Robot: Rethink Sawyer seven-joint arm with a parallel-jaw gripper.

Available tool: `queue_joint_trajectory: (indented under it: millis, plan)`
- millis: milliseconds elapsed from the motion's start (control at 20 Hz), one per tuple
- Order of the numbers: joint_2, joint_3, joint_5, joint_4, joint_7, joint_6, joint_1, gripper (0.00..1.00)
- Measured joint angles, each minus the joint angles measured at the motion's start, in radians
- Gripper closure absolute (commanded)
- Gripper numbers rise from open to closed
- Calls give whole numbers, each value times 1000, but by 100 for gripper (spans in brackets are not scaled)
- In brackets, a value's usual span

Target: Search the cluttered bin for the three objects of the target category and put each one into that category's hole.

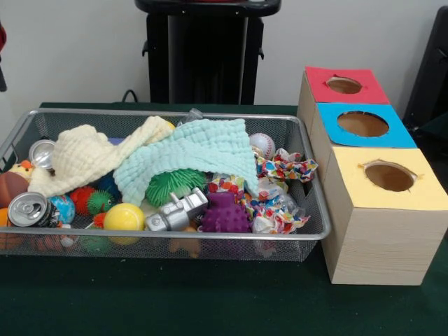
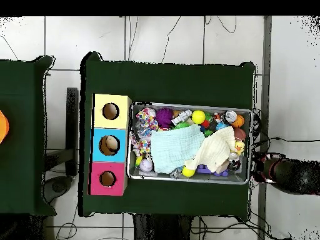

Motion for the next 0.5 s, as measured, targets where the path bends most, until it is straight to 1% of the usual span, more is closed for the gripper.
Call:
queue_joint_trajectory:
  millis: [500]
  plan:
    - [0,-25,-3,33,0,-44,36,0]
